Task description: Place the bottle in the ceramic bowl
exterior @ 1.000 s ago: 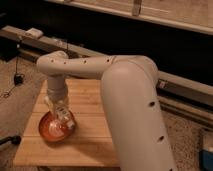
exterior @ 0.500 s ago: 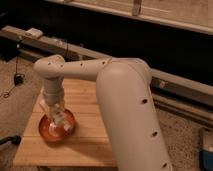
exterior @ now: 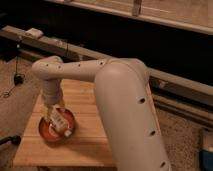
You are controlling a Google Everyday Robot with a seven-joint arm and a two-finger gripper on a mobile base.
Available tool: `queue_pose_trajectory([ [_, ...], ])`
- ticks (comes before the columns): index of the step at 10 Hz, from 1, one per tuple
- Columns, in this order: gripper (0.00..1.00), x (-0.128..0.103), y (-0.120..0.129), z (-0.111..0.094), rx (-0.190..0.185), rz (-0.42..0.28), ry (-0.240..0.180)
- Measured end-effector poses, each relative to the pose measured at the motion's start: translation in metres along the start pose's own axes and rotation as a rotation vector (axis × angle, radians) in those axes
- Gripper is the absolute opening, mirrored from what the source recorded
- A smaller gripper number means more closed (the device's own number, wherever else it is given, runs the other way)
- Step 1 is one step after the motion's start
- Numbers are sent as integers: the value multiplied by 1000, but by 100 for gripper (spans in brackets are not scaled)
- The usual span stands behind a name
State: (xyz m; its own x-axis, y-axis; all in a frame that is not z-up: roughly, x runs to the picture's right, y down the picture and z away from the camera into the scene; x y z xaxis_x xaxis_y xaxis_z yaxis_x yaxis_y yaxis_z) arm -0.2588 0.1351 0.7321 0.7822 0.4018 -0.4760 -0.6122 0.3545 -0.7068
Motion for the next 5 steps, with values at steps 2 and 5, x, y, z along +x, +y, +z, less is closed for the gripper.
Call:
queue_pose_trajectory([
  [2,69,0,1,2,0,-2,3],
  [5,69,0,1,1,0,-1,2],
])
